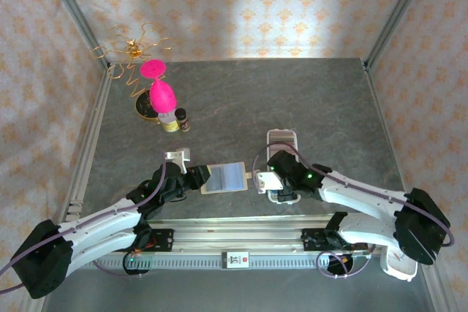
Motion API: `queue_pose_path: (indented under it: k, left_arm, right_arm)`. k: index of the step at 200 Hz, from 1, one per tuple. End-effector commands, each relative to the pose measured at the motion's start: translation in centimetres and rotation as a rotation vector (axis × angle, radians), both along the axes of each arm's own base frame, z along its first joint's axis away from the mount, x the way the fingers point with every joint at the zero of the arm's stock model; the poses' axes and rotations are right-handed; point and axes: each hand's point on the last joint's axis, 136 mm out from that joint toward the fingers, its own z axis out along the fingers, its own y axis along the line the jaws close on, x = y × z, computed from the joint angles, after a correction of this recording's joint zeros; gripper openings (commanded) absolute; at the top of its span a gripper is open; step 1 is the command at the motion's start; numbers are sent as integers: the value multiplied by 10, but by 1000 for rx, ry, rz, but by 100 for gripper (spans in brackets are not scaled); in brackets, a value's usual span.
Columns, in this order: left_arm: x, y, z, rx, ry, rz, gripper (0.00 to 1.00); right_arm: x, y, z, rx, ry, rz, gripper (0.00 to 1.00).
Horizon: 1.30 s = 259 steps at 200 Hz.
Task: Put the credit cards into the card holder
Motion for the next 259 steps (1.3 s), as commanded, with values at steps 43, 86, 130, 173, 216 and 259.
queue_pose_path:
  k: [43,86,130,173,216,259]
  left_arm:
    - [-4,-1,-5,-15,5,-12,33]
    - [-4,-1,-6,-12,9,-7,33]
    - [-4,-1,-6,-14,12,-5,33]
    - [-5,-1,-8,-20,22,-8,32]
    - [-5,-1,-7,-23,19,-4,31]
    - [-5,-1,-8,-25,22,-2,30]
  right_arm:
    - [20,-3,2,-30,-91,-49,93]
    - [17,-6,6,-31,-84,-52,81]
    - [10,-3,10,6,-65,-32,68]
    - [5,-5,7,7,-58,-14,55]
    - [3,-5,7,22,-54,-13,51]
    - [4,-8,6,8,-64,-18,39]
